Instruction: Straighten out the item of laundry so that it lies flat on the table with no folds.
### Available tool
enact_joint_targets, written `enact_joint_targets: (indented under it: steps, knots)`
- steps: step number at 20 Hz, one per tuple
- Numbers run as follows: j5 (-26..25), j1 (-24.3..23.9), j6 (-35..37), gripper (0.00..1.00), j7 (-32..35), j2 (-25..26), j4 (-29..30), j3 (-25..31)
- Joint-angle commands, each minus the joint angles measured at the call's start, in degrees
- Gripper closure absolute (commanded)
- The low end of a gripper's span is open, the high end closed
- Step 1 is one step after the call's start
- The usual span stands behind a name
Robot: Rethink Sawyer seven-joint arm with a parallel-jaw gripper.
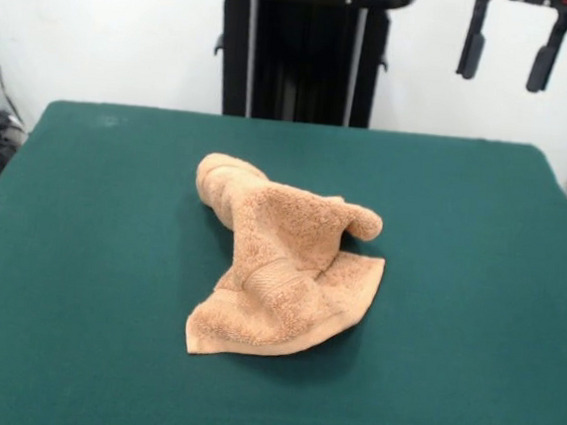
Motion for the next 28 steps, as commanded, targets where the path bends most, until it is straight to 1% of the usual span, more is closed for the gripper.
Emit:
enact_joint_targets:
  steps: [1, 13, 17, 24, 28]
  knots:
    - [1.3, 0.1, 3.3, 0.00, 11.7, -0.2, 4.9, 2.3]
    - [2.8, 0.9, 2.3, 0.00, 15.0, 1.2, 3.2, 2.1]
    - [2.9, 0.0, 2.0, 0.00, 13.8, 0.8, 3.9, 2.6]
    - [2.4, -3.2, 0.8, 0.00, 8.7, -1.1, 7.2, 4.4]
    - [1.8, -5.1, 0.4, 0.00, 6.5, -1.7, 8.0, 5.4]
